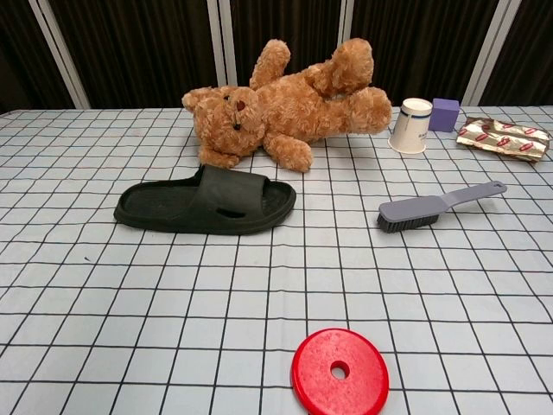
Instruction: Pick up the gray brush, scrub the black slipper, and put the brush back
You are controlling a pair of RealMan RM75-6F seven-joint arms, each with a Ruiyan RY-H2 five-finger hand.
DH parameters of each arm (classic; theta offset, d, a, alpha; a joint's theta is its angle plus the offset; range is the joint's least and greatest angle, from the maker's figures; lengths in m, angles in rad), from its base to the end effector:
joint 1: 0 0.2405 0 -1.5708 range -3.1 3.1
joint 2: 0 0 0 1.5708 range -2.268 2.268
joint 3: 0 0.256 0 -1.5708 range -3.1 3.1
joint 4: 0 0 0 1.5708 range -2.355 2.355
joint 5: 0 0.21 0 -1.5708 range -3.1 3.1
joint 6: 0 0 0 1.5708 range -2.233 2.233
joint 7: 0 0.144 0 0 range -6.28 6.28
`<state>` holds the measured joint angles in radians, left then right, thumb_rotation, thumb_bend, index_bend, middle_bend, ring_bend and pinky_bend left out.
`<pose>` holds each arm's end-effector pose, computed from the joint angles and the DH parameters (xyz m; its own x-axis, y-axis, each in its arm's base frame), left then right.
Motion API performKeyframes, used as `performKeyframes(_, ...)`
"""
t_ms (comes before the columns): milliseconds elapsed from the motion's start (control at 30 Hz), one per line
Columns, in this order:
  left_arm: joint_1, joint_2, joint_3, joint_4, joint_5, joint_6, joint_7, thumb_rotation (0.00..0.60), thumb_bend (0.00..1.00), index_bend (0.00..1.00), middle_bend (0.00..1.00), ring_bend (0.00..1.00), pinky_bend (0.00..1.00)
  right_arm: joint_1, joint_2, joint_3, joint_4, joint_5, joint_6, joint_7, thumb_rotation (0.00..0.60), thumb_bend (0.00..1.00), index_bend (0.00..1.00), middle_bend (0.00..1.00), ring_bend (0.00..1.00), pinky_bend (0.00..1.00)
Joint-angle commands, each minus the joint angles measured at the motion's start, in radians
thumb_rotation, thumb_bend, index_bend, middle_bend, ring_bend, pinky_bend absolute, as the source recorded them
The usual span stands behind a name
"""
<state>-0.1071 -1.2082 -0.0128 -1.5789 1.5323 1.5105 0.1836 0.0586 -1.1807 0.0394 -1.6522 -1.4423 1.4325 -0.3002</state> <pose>-0.3023 0.1798 0.1299 0.5127 -0.0012 0.8586 0.8568 -0.0629 -0.5117 -0.3125 -0.1690 0.1297 0.5597 -0.0977 0.8229 -0.8238 0.0422 0.5653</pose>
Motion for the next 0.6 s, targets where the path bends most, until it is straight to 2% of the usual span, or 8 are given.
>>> performKeyframes(33,0.002,-0.009,-0.002,0.012,0.013,0.011,-0.013,0.6,0.1,0.0,0.0,0.0,0.0,0.005,-0.001,-0.001,-0.002,0.001,-0.008,-0.001,0.6,0.45,0.0,0.0,0.0,0.0)
performKeyframes(333,-0.001,-0.025,-0.021,0.059,0.017,0.03,-0.056,0.6,0.1,0.0,0.0,0.0,0.0,0.02,-0.012,-0.004,0.013,-0.089,0.024,0.082,0.6,0.45,0.0,0.0,0.0,0.0)
performKeyframes(600,-0.006,-0.023,-0.016,0.071,0.008,0.003,-0.073,0.6,0.1,0.0,0.0,0.0,0.0,0.157,-0.057,0.035,0.012,-0.091,-0.151,0.013,0.6,0.45,0.0,0.02,0.0,0.0)
